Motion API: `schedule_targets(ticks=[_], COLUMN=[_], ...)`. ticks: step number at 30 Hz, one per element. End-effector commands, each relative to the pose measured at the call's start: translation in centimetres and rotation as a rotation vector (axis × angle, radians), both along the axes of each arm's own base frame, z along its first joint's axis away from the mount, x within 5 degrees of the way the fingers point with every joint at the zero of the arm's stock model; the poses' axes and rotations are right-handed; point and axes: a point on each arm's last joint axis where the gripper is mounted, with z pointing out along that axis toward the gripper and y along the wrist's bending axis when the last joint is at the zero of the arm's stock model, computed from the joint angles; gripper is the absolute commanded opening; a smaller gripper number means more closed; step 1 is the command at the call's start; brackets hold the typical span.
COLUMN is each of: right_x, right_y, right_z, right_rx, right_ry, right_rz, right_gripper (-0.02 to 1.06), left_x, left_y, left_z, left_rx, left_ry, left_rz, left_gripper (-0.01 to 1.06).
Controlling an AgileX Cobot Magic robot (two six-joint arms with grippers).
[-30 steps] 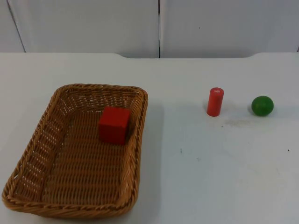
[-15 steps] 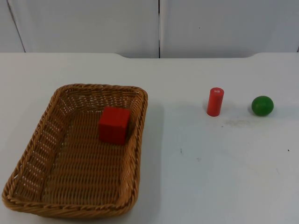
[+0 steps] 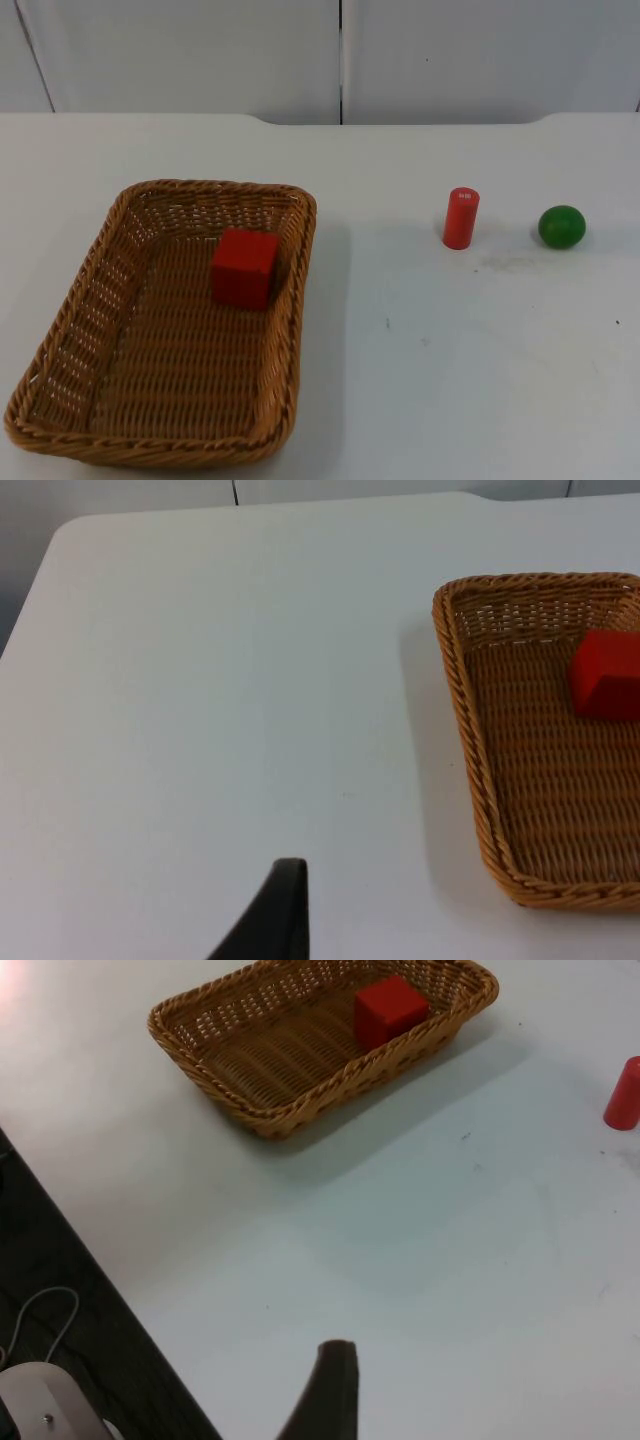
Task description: Pick up the basket with the left hand and place the object to the left of the red cylinder into the basket with the right hand.
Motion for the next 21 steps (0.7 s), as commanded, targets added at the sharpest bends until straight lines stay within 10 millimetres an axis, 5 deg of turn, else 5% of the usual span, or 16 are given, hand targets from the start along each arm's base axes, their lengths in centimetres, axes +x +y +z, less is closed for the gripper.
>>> schedule_targets(ticks=[1,21], right_x=[0.02,0.1], right_y=[-0.07,-0.13], right_z=[-0.16,-0.15], right_rx=[-0.006,-0.012], right_ry=[-0.011,-0.02], right_rz=[0.001,-0.005], right_gripper=[0.76,0.76], left_x=[0.06,0.06], left_y=[-0.1,-0.09], left_z=[-0.07,-0.07], left_rx=[-0.01,-0.009], left_ry=[-0.009,-0.009], left_rz=[-0.014,-0.003], left_gripper=[1.05,1.05])
